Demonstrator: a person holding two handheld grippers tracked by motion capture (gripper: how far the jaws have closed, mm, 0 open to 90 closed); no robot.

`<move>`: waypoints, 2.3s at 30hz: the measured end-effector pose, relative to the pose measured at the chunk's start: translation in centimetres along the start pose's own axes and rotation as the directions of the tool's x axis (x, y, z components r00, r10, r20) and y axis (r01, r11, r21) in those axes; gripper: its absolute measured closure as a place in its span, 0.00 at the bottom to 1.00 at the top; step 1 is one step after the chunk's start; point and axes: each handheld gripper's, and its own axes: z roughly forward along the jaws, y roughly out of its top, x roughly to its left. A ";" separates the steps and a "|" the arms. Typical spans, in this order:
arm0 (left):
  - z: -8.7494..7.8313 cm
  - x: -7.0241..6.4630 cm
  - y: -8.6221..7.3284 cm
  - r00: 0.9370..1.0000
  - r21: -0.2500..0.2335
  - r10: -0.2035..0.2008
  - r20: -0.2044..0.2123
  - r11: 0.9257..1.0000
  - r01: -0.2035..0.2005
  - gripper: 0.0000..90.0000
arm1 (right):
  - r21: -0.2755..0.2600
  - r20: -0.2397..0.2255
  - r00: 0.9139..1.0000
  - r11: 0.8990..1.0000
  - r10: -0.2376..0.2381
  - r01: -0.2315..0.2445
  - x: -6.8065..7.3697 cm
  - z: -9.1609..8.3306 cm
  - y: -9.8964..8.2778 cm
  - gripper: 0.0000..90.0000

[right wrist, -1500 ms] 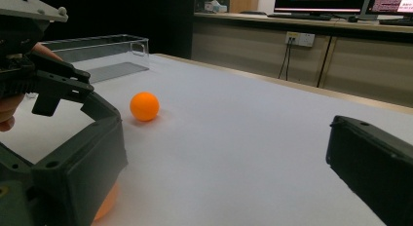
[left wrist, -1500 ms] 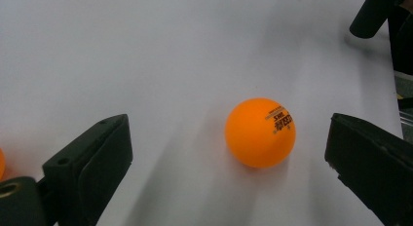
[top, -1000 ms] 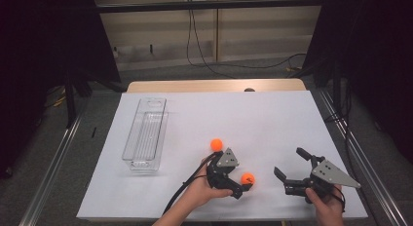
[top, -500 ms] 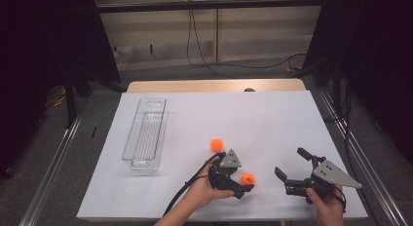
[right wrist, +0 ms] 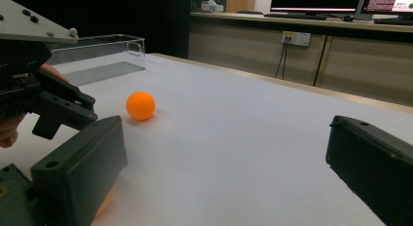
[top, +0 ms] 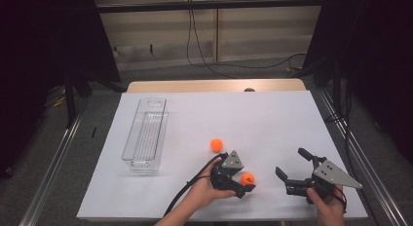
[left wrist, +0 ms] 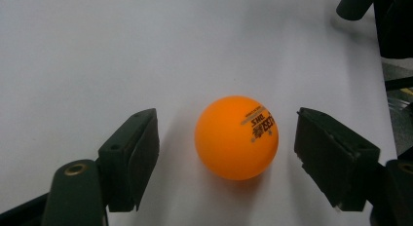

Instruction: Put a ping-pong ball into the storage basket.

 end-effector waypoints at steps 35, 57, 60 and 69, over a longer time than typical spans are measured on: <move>1.1 -0.4 0.1 0.998 0.050 0.061 -0.005 0.997 -0.060 0.56 | 0.009 0.004 1.000 1.000 -0.005 0.005 -0.1 -0.3 -0.1 0.01; 0.4 -0.2 0.4 1.000 0.029 0.019 -0.009 0.999 -0.018 0.56 | 0.010 0.006 1.000 1.000 -0.007 0.007 -0.1 -0.4 -0.1 0.01; 0.2 -0.1 0.4 1.000 0.021 0.011 -0.007 1.000 -0.011 0.56 | 0.009 0.007 1.000 1.000 -0.009 0.009 -0.1 -0.4 -0.1 0.01; -0.9 0.3 0.7 1.000 -0.009 -0.016 -0.013 1.000 0.015 0.57 | 0.009 0.008 1.000 1.000 -0.011 0.011 -0.1 -0.3 -0.1 0.01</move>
